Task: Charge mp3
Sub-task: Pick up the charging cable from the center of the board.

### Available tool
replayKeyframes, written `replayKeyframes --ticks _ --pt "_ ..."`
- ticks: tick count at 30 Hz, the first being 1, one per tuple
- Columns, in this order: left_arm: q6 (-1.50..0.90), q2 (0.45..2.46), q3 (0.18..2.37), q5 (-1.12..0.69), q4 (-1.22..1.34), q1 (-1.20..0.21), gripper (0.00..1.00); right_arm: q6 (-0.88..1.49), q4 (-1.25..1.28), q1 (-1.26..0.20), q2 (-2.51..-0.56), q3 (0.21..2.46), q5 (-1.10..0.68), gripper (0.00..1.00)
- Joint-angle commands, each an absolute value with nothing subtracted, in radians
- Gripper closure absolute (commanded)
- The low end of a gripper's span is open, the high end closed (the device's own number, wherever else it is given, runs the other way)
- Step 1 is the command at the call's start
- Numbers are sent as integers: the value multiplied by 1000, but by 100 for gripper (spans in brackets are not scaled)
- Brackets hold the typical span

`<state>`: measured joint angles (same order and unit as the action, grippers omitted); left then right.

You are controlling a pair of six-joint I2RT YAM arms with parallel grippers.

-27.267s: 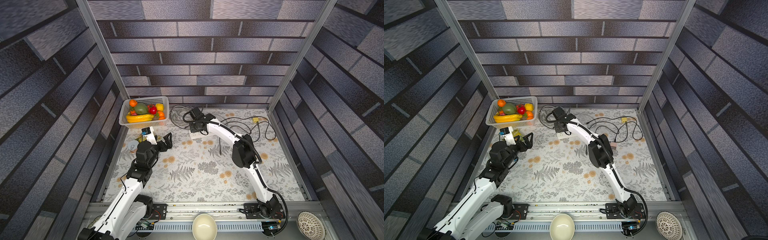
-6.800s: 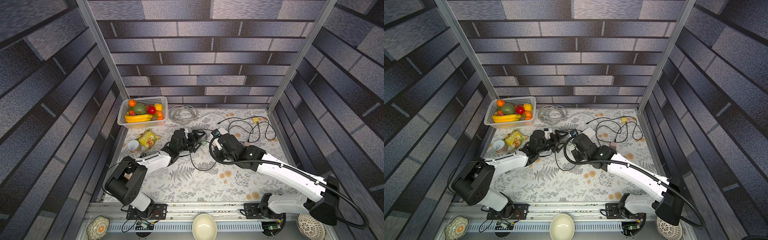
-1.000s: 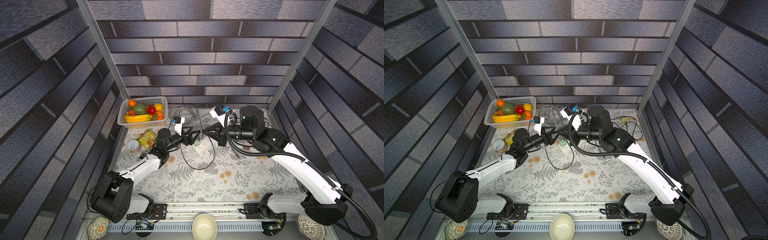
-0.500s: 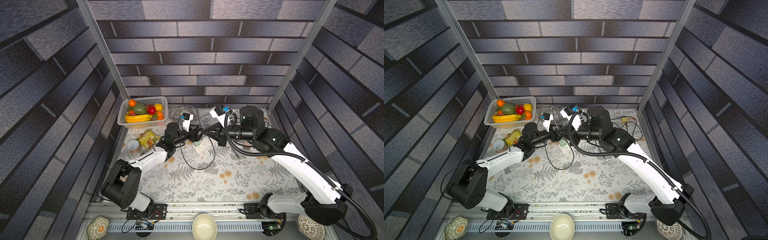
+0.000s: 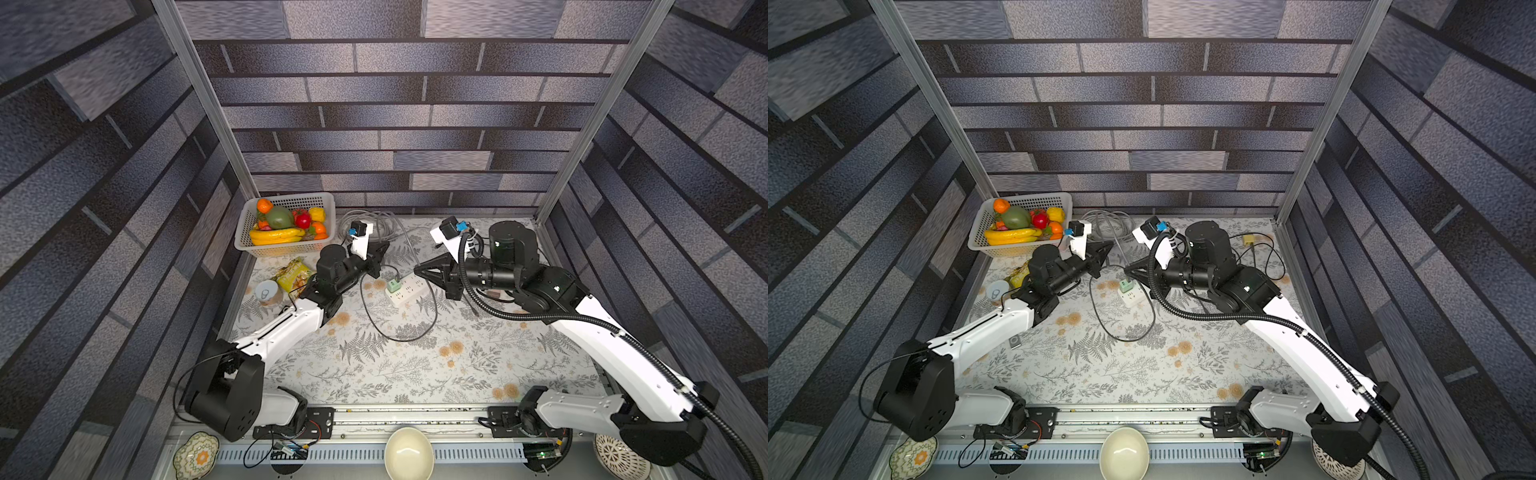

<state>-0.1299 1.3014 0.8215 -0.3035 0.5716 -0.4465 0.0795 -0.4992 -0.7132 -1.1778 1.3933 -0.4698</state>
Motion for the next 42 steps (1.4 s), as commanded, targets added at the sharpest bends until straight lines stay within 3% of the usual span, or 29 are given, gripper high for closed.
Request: replayKeyframes --ticks 1,7,8,9,11,14,19,24,28,33,38,42 --pt "101 1184 807 -152 533 -468 100 177 -445 -637 -1155 1328 -497 100" --pt "406 1098 812 151 534 -575 100 453 -398 -410 -1313 1313 -498 98" --pt "464 1113 838 212 535 -605 100 532 -348 -355 -1389 1335 -549 86" --pt "524 1142 871 277 535 -633 100 594 -290 -318 -1465 1363 -608 67" --pt "640 1212 928 371 545 -682 100 652 -250 -281 -1593 1447 -669 49" --pt "794 1315 977 485 600 -745 100 692 -155 -279 -1552 1398 -654 33" --pt "812 1398 994 505 624 -738 100 691 -193 -278 -1144 1142 -483 15" --pt "798 1459 1002 465 642 -750 100 950 -24 -279 -970 946 -543 13" --pt "816 1497 998 478 676 -775 100 1226 370 -306 -1004 833 -600 16" --pt "760 1504 1015 452 630 -779 100 1140 296 -394 -997 854 -546 23" --pt "715 1511 1014 442 632 -776 100 1332 558 -440 -993 708 -500 28" --pt "710 1530 1007 445 672 -782 100 1357 599 -489 -1029 691 -441 29"
